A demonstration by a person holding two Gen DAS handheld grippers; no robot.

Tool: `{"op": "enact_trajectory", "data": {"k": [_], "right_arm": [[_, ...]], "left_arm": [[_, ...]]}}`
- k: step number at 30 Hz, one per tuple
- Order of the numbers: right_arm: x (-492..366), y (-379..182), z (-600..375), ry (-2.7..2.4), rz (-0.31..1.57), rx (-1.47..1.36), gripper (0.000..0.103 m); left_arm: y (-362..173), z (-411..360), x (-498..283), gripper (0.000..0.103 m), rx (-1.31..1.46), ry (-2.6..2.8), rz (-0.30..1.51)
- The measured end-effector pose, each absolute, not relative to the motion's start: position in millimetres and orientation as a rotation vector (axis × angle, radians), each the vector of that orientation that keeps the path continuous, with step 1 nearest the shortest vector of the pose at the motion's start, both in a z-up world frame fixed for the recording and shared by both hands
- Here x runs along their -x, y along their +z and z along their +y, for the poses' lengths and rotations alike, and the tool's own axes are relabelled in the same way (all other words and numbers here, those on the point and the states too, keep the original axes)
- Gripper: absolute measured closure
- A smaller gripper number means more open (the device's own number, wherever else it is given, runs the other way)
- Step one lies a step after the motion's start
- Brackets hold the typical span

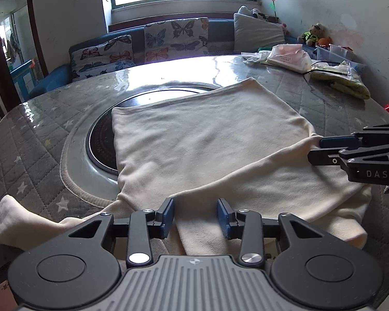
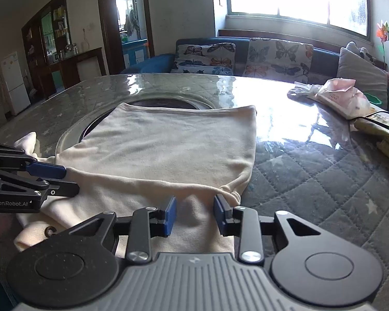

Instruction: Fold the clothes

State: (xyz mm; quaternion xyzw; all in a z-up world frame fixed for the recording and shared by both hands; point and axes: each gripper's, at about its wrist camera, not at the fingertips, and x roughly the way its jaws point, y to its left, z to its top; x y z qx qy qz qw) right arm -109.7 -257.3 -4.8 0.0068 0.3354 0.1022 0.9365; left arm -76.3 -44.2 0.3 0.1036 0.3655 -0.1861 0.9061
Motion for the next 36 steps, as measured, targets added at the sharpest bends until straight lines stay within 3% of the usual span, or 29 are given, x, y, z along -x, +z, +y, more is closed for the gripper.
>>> {"op": "enact_trajectory", "data": {"k": [21, 24, 36], "right_arm": [[109, -3, -250, 0.224, 0.677, -0.025, 0.061], [109, 0, -249, 0.229, 0.669, -0.024, 0.056], [110, 3, -246, 0.239, 0.664, -0.016, 0.055]], "left_arm": [[-1, -48, 73, 0.056, -0.211, -0.381, 0.759], [0, -49, 74, 0.056, -0.21, -0.383, 0.754], [11, -47, 77, 0.052, -0.195, -0.368, 0.736]]}}
